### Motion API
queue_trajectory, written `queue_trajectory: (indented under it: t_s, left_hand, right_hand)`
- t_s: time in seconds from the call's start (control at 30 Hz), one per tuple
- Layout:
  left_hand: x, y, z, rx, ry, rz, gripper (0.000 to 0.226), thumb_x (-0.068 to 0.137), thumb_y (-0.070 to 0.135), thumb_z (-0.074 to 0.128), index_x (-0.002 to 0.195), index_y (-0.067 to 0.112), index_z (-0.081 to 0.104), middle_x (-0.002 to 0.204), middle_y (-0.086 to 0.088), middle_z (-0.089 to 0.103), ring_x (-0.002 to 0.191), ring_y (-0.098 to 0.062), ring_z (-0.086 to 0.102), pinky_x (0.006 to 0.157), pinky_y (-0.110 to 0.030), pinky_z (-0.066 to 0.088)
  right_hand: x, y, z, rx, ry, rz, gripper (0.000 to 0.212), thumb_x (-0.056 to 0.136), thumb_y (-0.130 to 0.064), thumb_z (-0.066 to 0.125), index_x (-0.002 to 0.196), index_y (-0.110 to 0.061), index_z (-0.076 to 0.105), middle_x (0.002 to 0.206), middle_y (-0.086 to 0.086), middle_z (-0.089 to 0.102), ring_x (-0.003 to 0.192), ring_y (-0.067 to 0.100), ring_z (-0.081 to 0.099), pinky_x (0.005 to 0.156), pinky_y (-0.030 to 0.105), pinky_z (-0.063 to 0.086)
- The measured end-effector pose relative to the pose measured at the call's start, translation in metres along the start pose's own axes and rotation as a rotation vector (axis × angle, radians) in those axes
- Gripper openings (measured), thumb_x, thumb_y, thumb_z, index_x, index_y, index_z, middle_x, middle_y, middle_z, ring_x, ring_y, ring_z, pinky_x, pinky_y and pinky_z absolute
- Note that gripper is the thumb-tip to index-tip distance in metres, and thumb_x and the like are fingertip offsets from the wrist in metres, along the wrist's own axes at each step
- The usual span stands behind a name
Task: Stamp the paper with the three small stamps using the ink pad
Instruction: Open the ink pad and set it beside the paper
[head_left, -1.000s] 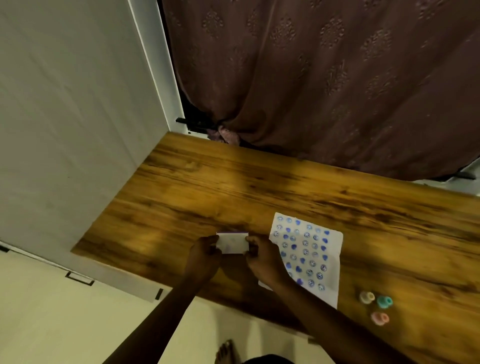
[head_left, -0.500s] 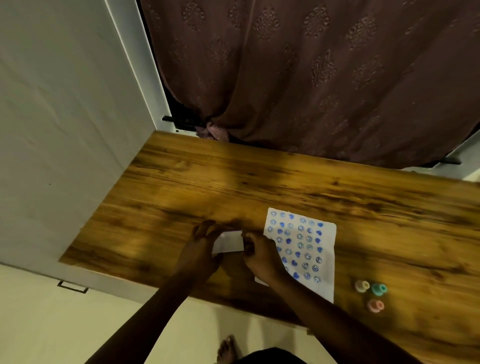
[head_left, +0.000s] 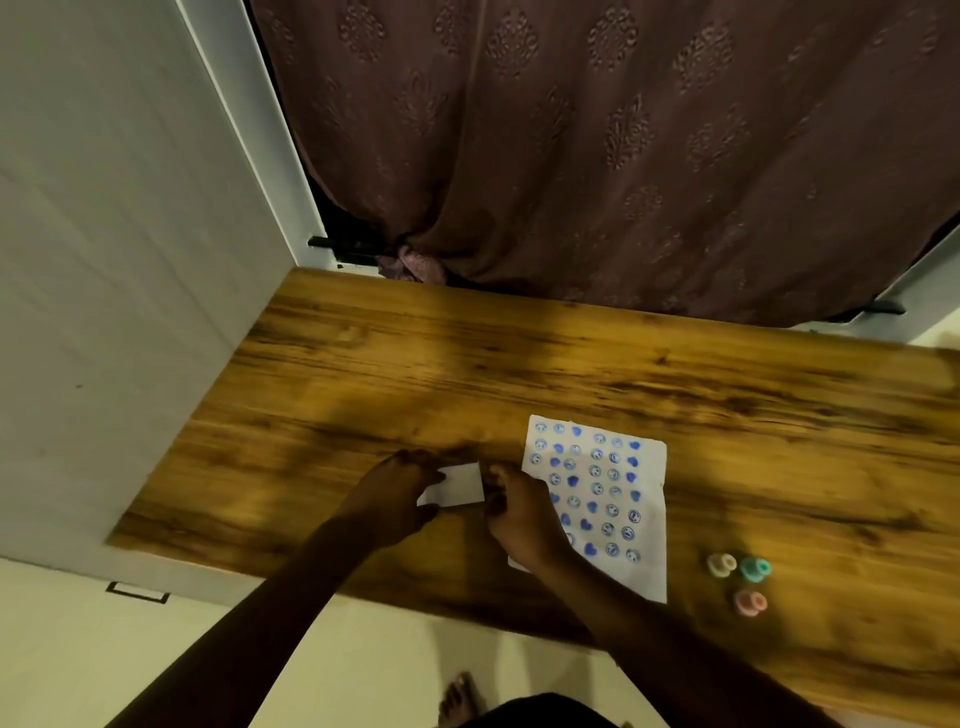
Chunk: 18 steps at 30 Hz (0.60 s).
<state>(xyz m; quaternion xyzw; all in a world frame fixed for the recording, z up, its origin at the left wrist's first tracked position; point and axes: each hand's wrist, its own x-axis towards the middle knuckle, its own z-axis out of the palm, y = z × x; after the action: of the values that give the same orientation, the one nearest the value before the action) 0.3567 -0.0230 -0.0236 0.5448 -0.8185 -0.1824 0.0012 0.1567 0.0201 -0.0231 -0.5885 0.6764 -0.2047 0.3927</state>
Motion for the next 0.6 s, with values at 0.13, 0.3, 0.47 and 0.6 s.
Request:
queue_trajectory:
  t_s: [0.13,0.3,0.47,0.6]
  left_hand:
    - [0.008,-0.003,-0.011,0.021,-0.099,0.026,0.051,0.092,0.041,0.069,0.139,0.025,0.062,0.148,-0.001,0.059,0.136,-0.021,0.054,0.113,-0.036,0.043]
    - [0.017,-0.010,-0.031,-0.049,-0.184,0.046,0.046,0.092,0.038,0.072,0.135,0.022,0.068,0.134,-0.005,0.070,0.118,-0.022,0.067,0.093,-0.027,0.051]
    - [0.027,-0.016,-0.043,-0.067,-0.247,0.101,0.035,0.101,0.027,0.060,0.134,0.019,0.067,0.126,-0.008,0.073,0.109,-0.025,0.069,0.085,-0.032,0.050]
    - [0.034,-0.018,-0.046,-0.123,-0.249,0.062,0.032,0.108,0.022,0.047,0.136,0.016,0.061,0.116,-0.008,0.071,0.084,-0.015,0.062,0.073,-0.033,0.048]
  right_hand:
    - [0.003,0.002,0.001,-0.041,0.024,-0.011,0.050,0.097,-0.010,0.066,0.144,-0.018,0.052,0.147,0.002,0.057,0.140,0.020,0.050,0.119,0.031,0.036]
    - [0.006,0.001,-0.002,-0.086,0.046,-0.044,0.038,0.103,-0.020,0.058,0.141,-0.017,0.054,0.147,0.002,0.056,0.141,0.021,0.048,0.122,0.038,0.035]
    - [0.008,0.000,-0.003,-0.066,0.020,-0.024,0.029,0.106,-0.020,0.052,0.134,-0.015,0.056,0.139,0.003,0.060,0.133,0.019,0.054,0.117,0.038,0.040]
    - [0.008,0.002,-0.001,-0.017,0.053,-0.010,0.026,0.109,-0.020,0.043,0.128,-0.012,0.060,0.128,0.004,0.067,0.119,0.016,0.062,0.113,0.037,0.045]
